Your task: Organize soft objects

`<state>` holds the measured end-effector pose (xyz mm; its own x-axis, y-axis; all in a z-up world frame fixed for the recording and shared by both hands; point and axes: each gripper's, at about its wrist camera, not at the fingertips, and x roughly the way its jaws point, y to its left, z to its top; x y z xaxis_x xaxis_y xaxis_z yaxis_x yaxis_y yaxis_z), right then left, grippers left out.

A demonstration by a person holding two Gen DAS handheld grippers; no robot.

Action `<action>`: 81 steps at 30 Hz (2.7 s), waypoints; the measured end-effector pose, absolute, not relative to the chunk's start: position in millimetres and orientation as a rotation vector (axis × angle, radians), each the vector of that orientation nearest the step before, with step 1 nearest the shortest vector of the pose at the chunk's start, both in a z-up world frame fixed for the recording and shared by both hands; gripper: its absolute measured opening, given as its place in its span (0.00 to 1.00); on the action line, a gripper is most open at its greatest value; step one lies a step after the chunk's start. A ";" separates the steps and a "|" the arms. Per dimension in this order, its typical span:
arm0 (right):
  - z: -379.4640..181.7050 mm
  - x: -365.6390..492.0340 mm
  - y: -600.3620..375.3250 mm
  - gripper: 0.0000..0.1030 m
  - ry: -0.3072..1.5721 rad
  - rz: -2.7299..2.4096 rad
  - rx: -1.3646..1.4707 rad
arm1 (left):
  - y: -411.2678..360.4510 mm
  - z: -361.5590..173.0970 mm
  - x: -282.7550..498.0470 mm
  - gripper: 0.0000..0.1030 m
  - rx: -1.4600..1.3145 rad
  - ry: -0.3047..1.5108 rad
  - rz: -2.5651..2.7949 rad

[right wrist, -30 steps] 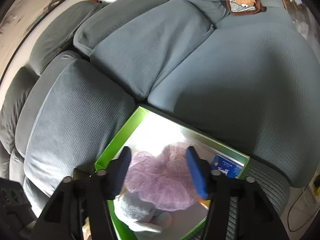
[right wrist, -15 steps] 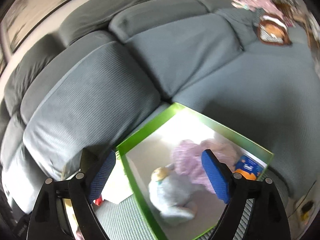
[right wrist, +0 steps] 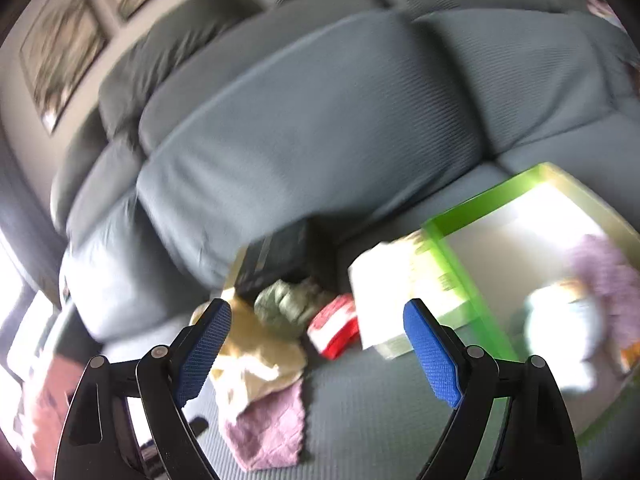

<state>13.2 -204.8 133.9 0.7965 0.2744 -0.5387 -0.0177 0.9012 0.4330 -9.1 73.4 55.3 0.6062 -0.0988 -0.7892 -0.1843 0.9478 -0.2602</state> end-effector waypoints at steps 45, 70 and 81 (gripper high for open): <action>97.0 24.5 -90.8 0.22 0.910 0.602 0.228 | 129.9 46.8 -14.1 0.84 -0.584 0.916 0.089; 86.1 6.6 -109.6 0.78 1.037 0.346 0.006 | 102.4 42.2 -3.9 0.84 -0.489 0.971 0.008; 103.7 18.0 -139.7 0.81 0.928 0.401 0.351 | 89.1 54.4 -7.7 0.84 -0.508 0.888 -0.031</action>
<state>18.0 -139.7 103.7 0.5363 0.4764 -0.6967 -0.1807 0.8711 0.4566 -7.7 89.1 54.4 0.6387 -0.2324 -0.7335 -0.1807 0.8813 -0.4366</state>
